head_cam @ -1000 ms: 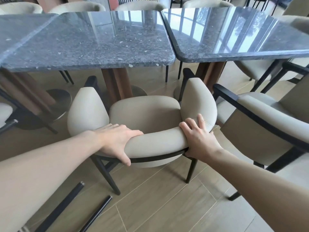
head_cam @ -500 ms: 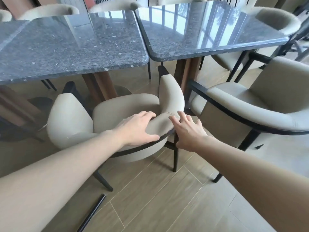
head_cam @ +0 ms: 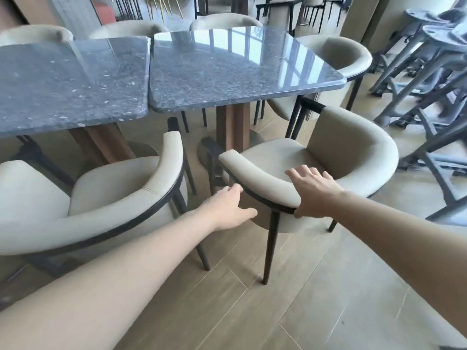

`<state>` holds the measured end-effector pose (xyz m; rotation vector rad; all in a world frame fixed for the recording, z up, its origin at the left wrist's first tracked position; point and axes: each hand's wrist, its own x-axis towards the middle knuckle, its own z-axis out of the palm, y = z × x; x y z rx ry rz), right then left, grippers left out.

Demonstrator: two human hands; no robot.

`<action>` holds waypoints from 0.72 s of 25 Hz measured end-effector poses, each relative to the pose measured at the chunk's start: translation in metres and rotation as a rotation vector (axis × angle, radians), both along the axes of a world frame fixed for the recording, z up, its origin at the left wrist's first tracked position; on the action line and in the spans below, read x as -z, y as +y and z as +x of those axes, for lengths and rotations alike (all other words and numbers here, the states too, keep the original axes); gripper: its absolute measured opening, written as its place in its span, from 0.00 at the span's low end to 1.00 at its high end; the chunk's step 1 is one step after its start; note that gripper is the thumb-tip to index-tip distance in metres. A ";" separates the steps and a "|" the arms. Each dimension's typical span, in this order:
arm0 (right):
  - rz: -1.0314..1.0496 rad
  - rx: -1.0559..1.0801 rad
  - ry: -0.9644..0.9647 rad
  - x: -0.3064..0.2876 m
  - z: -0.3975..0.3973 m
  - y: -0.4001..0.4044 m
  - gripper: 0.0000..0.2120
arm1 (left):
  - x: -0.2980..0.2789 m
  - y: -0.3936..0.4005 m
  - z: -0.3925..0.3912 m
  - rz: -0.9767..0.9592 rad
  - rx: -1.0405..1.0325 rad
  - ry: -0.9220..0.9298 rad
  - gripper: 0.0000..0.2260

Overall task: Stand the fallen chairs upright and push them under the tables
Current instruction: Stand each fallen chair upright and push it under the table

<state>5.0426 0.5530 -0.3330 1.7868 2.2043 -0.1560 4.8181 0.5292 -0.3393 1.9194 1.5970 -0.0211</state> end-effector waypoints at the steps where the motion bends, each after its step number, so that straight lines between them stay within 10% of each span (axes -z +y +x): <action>1: -0.020 -0.002 -0.011 0.009 0.021 0.000 0.49 | 0.007 0.003 0.023 -0.068 -0.112 -0.057 0.34; 8: 0.027 -0.160 -0.064 0.078 0.108 0.016 0.55 | 0.060 0.050 0.089 -0.163 -0.626 -0.188 0.38; 12: 0.000 -0.216 -0.069 0.086 0.145 0.044 0.51 | 0.080 0.082 0.096 -0.171 -0.968 -0.562 0.46; 18: -0.072 -0.281 -0.083 0.086 0.157 0.067 0.49 | 0.100 0.111 0.105 -0.278 -1.078 -0.695 0.63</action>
